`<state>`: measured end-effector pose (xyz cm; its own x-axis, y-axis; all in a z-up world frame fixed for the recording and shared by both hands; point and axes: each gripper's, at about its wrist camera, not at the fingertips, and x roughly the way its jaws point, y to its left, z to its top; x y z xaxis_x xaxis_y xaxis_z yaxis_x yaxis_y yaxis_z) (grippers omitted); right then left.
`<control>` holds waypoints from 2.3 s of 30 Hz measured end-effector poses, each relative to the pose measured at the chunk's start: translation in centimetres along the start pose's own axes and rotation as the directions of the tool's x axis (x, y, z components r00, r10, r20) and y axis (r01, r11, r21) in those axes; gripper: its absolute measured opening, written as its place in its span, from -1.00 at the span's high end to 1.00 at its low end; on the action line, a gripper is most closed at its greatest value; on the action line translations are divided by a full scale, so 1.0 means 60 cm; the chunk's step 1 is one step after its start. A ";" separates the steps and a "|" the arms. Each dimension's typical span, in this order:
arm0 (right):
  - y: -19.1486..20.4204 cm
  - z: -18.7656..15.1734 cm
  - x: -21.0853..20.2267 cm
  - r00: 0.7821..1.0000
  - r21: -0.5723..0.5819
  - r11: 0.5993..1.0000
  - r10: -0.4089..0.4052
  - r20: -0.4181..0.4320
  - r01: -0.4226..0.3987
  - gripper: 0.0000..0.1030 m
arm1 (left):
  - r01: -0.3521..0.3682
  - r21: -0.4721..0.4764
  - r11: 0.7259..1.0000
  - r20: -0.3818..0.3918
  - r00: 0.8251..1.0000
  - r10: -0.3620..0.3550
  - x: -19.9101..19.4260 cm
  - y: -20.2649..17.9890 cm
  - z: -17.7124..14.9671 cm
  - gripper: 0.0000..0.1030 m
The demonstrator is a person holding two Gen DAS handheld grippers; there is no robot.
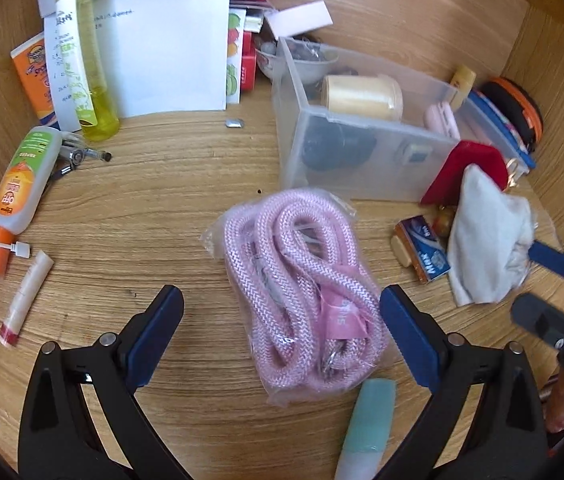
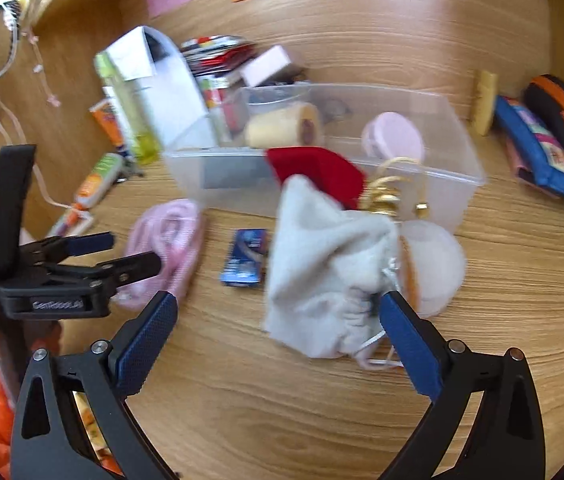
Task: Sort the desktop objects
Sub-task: 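Grasp the bagged pink rope with the left gripper while the right gripper grasps the white drawstring pouch, then carry the pink rope bag with the left gripper while the right gripper carries the pouch over the bin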
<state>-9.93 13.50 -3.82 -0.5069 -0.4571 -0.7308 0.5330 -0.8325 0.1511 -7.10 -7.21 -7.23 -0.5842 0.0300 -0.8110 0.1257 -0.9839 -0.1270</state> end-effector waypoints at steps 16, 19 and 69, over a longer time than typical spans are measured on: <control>0.035 -0.004 0.072 0.945 -0.189 0.927 -0.328 0.009 0.324 -0.99 | 0.016 0.025 1.000 -0.049 0.999 -0.014 0.027 -0.003 0.016 -0.95; 0.035 -0.003 0.076 0.933 -0.208 0.912 -0.359 0.016 0.354 -0.91 | 0.027 0.026 0.999 -0.061 0.998 -0.026 0.036 -0.006 0.021 -0.96; -0.061 0.128 -0.081 0.970 0.000 0.999 0.042 0.238 -0.043 0.26 | 0.033 -0.023 0.999 0.262 0.965 -0.026 -0.117 -0.013 0.116 -0.13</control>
<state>-14.62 16.34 4.30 -0.6309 -0.5530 -0.5443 0.5541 -0.8121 0.1828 -8.71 -7.91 2.53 -0.7770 0.0081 -0.6295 0.1250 -0.9780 -0.1668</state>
